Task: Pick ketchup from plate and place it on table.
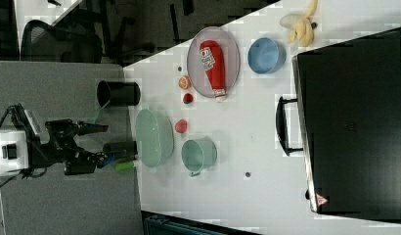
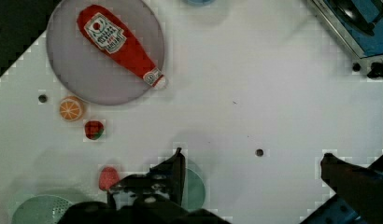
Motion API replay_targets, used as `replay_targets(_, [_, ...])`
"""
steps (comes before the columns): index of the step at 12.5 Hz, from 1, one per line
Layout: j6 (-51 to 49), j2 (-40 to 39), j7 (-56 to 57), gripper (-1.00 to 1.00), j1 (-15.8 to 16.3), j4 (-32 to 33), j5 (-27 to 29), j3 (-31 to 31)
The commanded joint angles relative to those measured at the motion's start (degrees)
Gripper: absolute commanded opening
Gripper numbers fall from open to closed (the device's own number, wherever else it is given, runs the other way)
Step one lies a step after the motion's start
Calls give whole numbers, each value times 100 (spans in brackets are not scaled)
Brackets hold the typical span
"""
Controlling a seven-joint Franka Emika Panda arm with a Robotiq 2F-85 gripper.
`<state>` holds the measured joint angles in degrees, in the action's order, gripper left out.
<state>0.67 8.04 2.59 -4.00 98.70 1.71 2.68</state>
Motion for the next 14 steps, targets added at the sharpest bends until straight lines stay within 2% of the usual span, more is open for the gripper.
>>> replay_targets(1, [176,-585,-141,100,-38,29,-46,53])
replay_targets(7, [1178,-1790,141,100,-10,18,-46,262])
replay_targets(11, [2084,-2698,1194,100,73,-2,-53,312])
replay_targets(14, [2988,-3370,2405,100,166,-15,-67,314])
